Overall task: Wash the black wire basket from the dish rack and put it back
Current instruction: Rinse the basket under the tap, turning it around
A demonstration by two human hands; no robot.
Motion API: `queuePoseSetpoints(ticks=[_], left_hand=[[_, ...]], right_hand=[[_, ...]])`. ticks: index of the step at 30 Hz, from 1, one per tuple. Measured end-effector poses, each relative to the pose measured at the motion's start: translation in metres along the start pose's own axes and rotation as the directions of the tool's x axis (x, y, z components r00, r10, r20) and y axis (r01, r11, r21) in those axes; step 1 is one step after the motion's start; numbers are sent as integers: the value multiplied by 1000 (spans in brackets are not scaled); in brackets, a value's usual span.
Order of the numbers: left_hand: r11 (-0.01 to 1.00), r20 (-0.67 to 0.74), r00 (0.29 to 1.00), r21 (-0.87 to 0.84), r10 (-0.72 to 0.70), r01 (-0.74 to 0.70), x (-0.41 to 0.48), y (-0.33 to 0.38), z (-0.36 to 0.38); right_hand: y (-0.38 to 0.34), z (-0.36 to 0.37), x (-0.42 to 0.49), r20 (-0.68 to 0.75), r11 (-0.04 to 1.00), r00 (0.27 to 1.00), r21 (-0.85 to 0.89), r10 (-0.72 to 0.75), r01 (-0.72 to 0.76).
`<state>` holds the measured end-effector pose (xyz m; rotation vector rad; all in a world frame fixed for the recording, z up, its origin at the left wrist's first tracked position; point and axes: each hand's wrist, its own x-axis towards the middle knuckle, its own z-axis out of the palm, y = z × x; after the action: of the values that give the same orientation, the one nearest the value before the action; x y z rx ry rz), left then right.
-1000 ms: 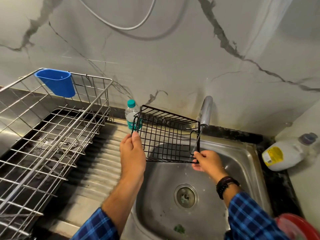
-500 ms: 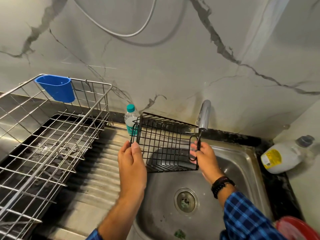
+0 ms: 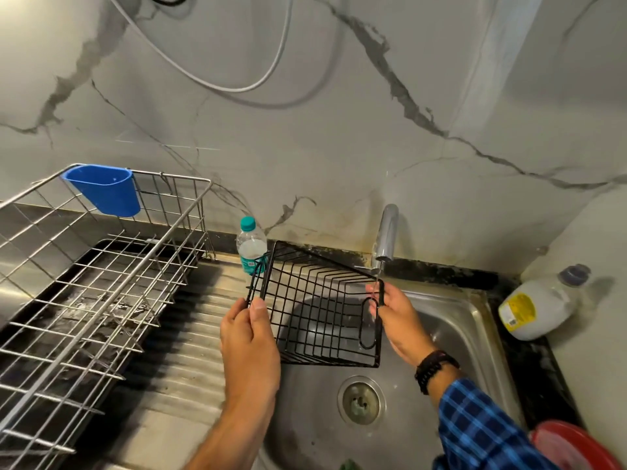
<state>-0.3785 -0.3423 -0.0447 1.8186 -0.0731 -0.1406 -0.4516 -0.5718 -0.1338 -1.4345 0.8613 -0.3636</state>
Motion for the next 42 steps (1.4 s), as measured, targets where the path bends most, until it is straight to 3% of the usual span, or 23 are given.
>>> queuePoseSetpoints(ticks=[4,7,11,14,17,19,21,23,25,29,32,34,37,42], left_hand=[[999,-24,999,-32,25,-26,-3,3,7],[998,-27,999,-57,20,-22,0,1,12],[938,51,976,-269,-214,219,13,-1,6],[918,160,934,-191,-320,347,22,-3,-8],[924,273,899,-75,-343,376,22,-7,-16],[952,325,898,27,-297,305,19,-11,-18],[983,364,921,162,-139,85,9,-16,-20],[938,389,916,270,101,-219,-2,-24,-25],[845,412,879,357,239,-397,-10,-32,-27],[847,456,874,388,167,-364,-20,-44,-21],[867,454,858,298,239,-399,-34,-45,-17],[861,431,865,305,255,-406,-41,-39,-16],[874,449,879,350,160,-338,-45,-38,-16],[878,461,876,351,142,-327,-50,-44,-18]], right_hand=[[4,4,-4,4,990,995,96,102,-101],[2,1,-8,-5,981,983,56,185,-184],[5,-9,-33,122,961,968,143,220,-237],[12,-22,-63,115,951,975,226,191,-213],[21,-36,-91,59,960,982,206,182,-190],[29,-41,-99,-20,960,981,210,192,-183],[37,-49,-112,-95,962,974,205,204,-182],[40,-57,-129,-139,969,972,188,187,-159],[42,-64,-142,-195,981,966,126,167,-145],[35,-69,-154,-291,972,946,-142,141,-189],[28,-75,-160,-380,919,925,-364,5,-155],[26,-80,-163,-393,916,919,-371,-6,-153],[32,-81,-168,-328,910,926,-299,186,-288],[30,-79,-179,-316,913,919,-254,234,-320]])
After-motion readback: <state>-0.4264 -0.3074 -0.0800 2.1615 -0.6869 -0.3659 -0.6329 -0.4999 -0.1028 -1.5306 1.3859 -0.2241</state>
